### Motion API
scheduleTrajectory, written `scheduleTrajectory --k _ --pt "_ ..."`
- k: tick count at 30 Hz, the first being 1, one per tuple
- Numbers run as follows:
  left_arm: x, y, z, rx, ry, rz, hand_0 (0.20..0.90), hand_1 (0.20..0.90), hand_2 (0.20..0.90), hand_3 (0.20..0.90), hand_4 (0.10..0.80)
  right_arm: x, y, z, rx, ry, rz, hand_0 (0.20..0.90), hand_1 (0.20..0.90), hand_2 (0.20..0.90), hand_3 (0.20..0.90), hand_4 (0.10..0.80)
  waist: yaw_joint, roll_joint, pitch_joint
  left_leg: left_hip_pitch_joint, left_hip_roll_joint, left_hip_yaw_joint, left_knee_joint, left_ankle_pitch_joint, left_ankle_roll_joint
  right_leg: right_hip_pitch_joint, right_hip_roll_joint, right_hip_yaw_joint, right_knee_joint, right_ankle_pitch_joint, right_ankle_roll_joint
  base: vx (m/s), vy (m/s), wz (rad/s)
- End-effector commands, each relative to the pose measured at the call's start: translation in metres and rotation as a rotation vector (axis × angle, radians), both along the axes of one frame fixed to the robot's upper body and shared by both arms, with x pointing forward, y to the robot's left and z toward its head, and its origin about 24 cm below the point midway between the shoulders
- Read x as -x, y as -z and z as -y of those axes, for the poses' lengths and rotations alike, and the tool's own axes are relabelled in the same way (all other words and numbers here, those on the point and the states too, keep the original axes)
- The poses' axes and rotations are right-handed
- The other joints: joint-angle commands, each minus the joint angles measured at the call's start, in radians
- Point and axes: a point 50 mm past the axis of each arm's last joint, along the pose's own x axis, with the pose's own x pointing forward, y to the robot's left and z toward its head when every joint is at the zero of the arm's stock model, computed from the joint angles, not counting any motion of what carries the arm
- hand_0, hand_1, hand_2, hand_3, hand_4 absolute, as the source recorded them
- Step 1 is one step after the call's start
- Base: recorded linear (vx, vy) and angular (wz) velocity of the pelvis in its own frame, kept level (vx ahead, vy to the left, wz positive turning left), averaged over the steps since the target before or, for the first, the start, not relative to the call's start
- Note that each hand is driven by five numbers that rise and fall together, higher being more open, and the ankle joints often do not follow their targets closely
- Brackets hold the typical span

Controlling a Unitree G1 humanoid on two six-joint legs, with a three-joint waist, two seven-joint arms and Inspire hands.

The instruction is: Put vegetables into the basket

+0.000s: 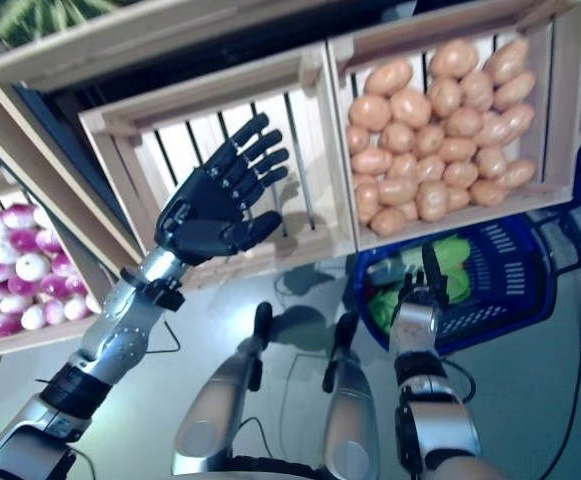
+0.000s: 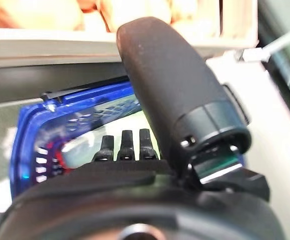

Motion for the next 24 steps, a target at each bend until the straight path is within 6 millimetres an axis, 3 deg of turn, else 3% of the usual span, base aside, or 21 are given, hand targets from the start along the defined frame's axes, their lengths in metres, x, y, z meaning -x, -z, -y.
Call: scheduleTrajectory --k 1,3,8,10,19,24 --pt "0.017 0.010 0.002 -0.073 0.087 0.038 0.900 0.900 0.900 0.900 0.800 0.032 0.004 0.010 0.391 -0.144 -0.077 0.900 0.900 0.900 0.900 0.800 -0.026 -0.025 -0.236 0.014 -0.026 -0.020 -0.077 0.013 -0.011 0.091 0.050 -0.040 -0.092 0.053 -0.055 0.269 0.046 0.02" --pt "0.027 0.051 -0.006 -0.164 0.074 -0.149 0.900 0.900 0.900 0.900 0.800 0.052 0.021 -0.008 0.516 -0.401 -0.147 0.900 0.900 0.900 0.900 0.800 -0.045 -0.034 -0.290 0.060 -0.012 -0.014 -0.108 0.021 -0.014 0.136 0.047 -0.035 -0.122 0.060 -0.045 0.274 0.075 -0.01" --pt "0.047 0.125 -0.016 -0.326 0.018 -0.410 0.900 0.900 0.900 0.900 0.800 0.089 0.059 -0.019 0.638 -0.774 -0.334 0.900 0.900 0.900 0.900 0.800 -0.064 -0.045 -0.354 0.112 0.005 -0.003 -0.144 0.019 -0.026 0.188 0.044 -0.038 -0.177 0.074 -0.026 0.163 0.047 -0.02" --pt "0.058 0.165 -0.030 -0.430 -0.046 -0.547 0.900 0.900 0.900 0.900 0.800 0.105 0.081 -0.026 0.664 -0.966 -0.452 0.900 0.900 0.900 0.900 0.800 -0.067 -0.052 -0.378 0.138 0.006 0.005 -0.141 0.004 -0.026 0.207 0.035 -0.039 -0.191 0.077 -0.017 0.129 0.031 -0.03" --pt "0.098 0.249 -0.063 -0.849 -0.179 -0.866 0.900 0.900 0.900 0.900 0.800 0.163 0.133 -0.037 0.480 -1.269 -0.784 0.900 0.900 0.900 0.900 0.800 -0.077 -0.057 -0.414 0.205 0.020 0.034 -0.146 -0.027 -0.030 0.262 0.025 -0.039 -0.198 0.059 -0.007 0.074 0.018 -0.05" --pt "0.132 0.279 -0.078 -0.950 -0.264 -1.110 0.900 0.900 0.900 0.900 0.800 0.188 0.145 -0.036 0.402 -1.262 -0.910 0.900 0.900 0.900 0.900 0.800 -0.086 -0.053 -0.421 0.247 0.025 0.046 -0.141 -0.046 -0.030 0.297 0.022 -0.030 -0.191 0.043 -0.009 0.080 0.015 -0.08"
